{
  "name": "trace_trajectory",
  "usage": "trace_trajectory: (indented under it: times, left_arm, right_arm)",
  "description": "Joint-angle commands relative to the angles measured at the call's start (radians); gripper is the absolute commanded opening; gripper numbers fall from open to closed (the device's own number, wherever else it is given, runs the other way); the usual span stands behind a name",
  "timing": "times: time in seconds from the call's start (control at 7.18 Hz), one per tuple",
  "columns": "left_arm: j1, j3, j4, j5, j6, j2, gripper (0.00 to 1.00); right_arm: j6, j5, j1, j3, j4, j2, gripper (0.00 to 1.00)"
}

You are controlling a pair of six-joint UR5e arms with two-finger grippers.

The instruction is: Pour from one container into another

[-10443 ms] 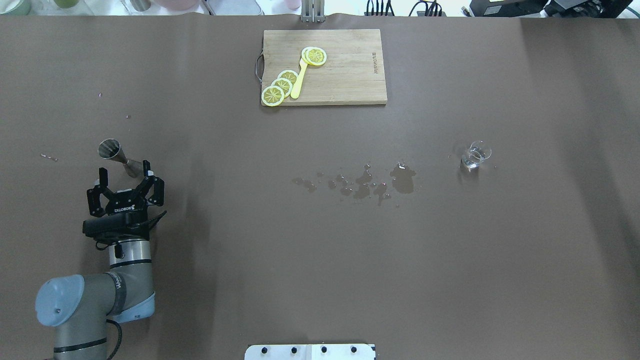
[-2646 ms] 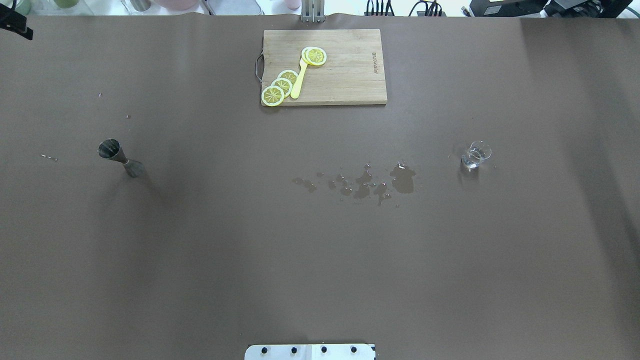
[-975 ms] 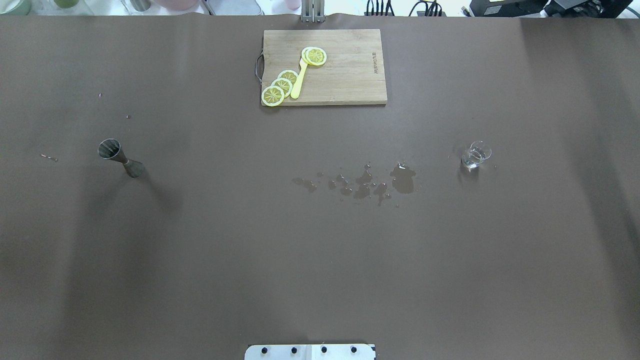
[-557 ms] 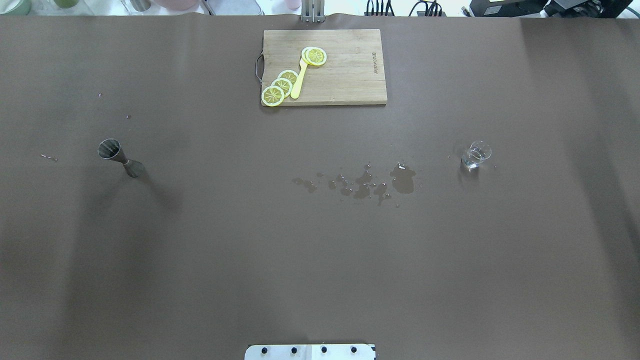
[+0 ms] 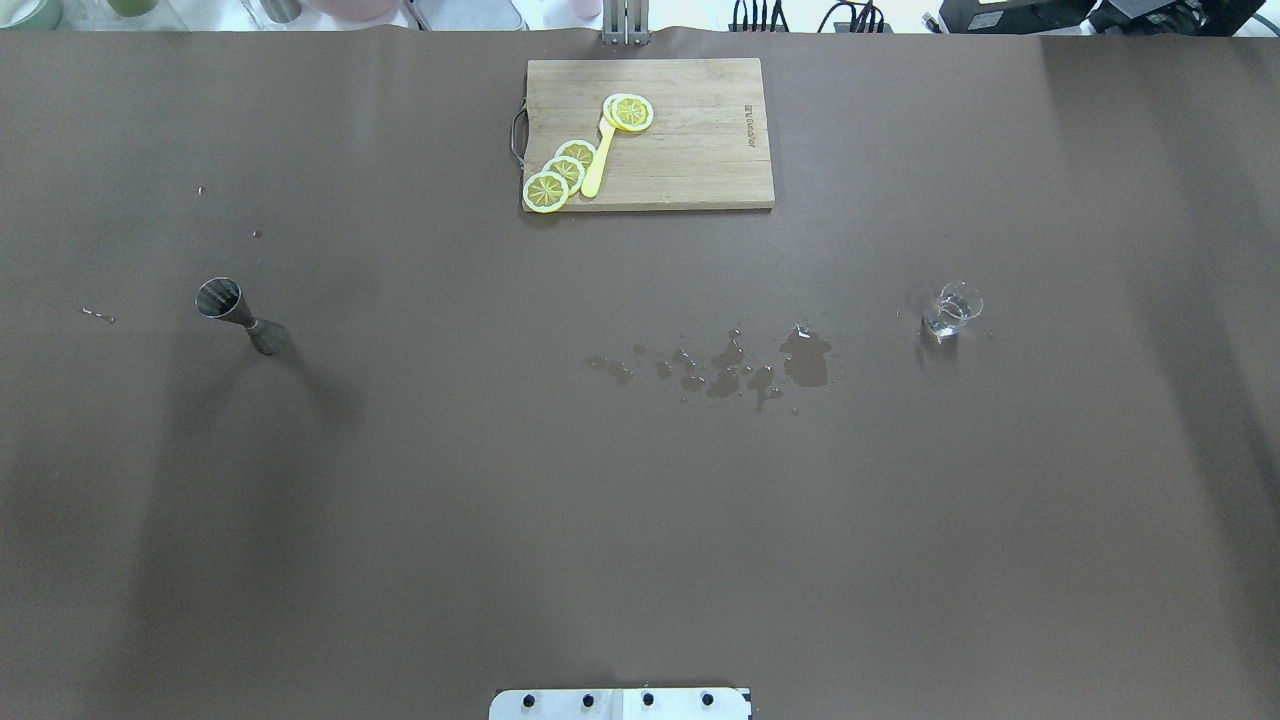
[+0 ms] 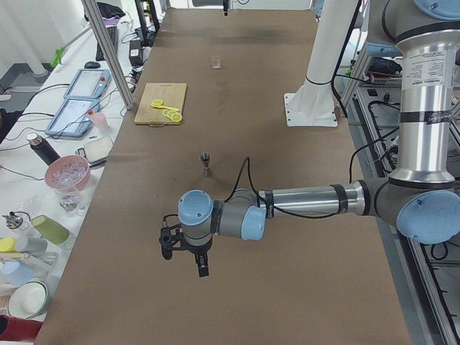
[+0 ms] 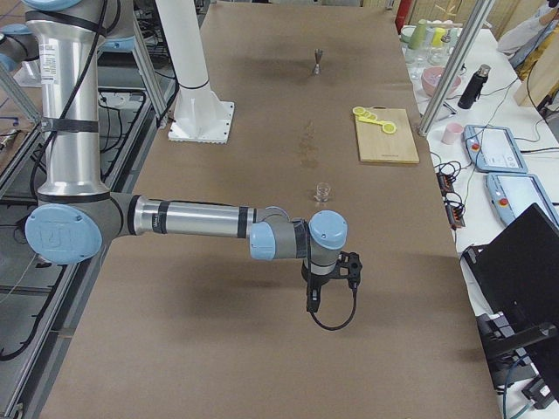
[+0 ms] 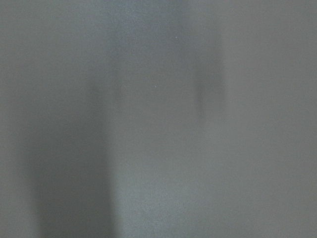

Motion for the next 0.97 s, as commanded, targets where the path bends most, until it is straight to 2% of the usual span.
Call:
trace_trajectory:
  times: [0.0,0.84]
  left_arm:
    - [0.001,-0.004,0.002,-0.002,-0.001,0.003,0.99]
    - [0.002,-0.043,0.003,-0.009,-0.004,0.014,0.99]
  right_arm:
    - [0.002,0.0,0.0,0.0,0.001,0.0,1.0]
    - [-0.006,0.011,0.0,-0.015,0.052,-0.004,1.0]
